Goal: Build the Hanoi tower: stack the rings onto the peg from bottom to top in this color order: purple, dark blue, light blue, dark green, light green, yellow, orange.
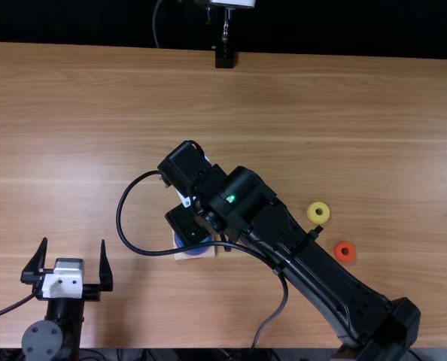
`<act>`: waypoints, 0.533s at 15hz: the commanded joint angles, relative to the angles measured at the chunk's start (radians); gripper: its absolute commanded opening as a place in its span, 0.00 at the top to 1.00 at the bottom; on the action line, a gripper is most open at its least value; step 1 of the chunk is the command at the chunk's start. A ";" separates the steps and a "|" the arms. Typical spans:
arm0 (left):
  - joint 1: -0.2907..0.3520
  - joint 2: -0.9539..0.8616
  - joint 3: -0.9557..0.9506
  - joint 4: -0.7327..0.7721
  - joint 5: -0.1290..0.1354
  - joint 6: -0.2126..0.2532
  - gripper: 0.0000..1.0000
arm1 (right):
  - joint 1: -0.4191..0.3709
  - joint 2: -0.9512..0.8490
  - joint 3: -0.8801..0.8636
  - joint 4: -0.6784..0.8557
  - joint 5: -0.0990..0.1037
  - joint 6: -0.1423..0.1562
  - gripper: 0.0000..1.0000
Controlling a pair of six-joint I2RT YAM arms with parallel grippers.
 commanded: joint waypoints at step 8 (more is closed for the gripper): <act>-0.001 -0.011 -0.022 -0.005 -0.002 0.004 0.00 | -0.009 -0.005 0.007 0.264 -0.001 0.007 0.00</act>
